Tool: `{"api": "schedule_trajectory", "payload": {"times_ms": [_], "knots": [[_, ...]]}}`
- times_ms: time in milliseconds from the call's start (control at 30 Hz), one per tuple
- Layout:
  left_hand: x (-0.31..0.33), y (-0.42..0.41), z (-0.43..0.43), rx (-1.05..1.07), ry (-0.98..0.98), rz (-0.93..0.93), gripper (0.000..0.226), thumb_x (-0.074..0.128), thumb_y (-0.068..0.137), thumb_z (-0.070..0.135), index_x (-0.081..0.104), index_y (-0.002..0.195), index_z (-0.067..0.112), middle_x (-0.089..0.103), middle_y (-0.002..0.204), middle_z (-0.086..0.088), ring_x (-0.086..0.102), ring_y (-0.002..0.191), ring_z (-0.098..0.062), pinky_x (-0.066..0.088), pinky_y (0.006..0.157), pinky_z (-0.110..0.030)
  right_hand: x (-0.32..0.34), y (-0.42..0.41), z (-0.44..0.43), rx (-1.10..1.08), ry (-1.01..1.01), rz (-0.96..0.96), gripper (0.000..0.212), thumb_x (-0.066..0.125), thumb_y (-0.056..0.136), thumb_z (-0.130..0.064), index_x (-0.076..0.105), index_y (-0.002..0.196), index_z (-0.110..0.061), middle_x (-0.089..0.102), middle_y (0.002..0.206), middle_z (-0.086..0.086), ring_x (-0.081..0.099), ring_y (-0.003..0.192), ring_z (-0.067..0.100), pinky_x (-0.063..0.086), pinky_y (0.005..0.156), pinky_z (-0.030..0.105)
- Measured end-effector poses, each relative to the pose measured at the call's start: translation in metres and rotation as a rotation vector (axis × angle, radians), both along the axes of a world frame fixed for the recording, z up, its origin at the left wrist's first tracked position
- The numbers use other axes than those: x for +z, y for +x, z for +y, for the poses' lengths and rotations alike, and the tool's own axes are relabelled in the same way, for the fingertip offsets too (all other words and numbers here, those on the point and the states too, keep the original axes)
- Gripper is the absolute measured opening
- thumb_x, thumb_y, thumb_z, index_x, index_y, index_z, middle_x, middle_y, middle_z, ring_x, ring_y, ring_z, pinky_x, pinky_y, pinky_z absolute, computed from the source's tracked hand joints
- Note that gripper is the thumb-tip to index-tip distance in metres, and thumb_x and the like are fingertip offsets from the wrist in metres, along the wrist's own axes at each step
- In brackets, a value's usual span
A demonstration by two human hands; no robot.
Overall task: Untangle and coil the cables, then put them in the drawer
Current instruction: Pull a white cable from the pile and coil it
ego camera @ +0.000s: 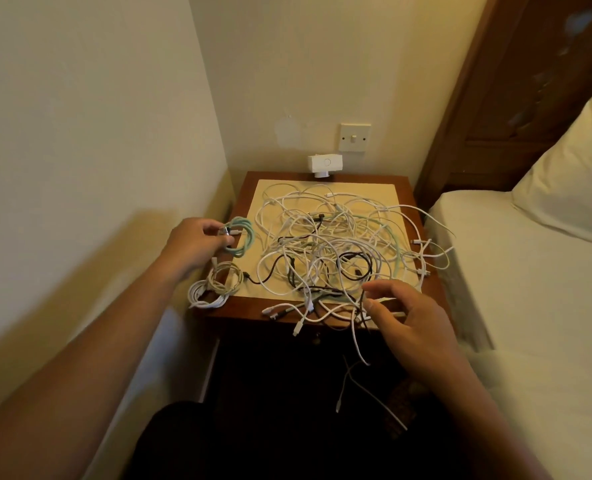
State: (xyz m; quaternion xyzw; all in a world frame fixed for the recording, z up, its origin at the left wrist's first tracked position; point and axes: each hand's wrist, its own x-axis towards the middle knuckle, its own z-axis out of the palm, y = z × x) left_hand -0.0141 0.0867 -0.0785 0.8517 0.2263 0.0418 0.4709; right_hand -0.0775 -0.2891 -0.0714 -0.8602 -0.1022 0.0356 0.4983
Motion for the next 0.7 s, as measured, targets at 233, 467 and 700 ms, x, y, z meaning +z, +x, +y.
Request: {"api": "schedule_trajectory", "payload": {"times_ms": [233,467,700], "knots": [[-0.017,0.061,0.017,-0.16,0.259,0.35,0.015,0.085,0.081,0.015,0.082,0.095,0.01,0.074,0.083,-0.01,0.064,0.076,-0.024,0.055,0.07,-0.035,0.006,0.033,-0.009,-0.053,-0.028,-0.095,0.019,0.068,0.098,-0.026,0.071,0.114,-0.036,0.068,0.111,-0.021,0.064,0.097,-0.006,0.052,0.068,0.013],[-0.02,0.064,0.007,-0.247,0.415,0.436,0.028,0.079,0.089,0.019,0.077,0.115,0.01,0.071,0.114,-0.008,0.059,0.096,-0.02,0.043,0.081,-0.03,0.016,0.074,0.019,0.054,-0.184,-0.224,0.025,0.067,0.099,-0.026,0.068,0.124,-0.029,0.064,0.118,-0.012,0.06,0.102,0.0,0.055,0.087,0.025],[0.027,0.043,-0.004,-0.154,0.446,0.166,0.032,0.072,0.091,0.024,0.073,0.122,0.016,0.07,0.125,-0.008,0.063,0.114,-0.026,0.05,0.094,-0.034,0.004,0.119,0.073,0.262,-0.661,-0.365,0.038,0.059,0.101,-0.044,0.064,0.134,-0.025,0.053,0.14,-0.002,0.042,0.127,0.019,0.04,0.105,0.036]]}}
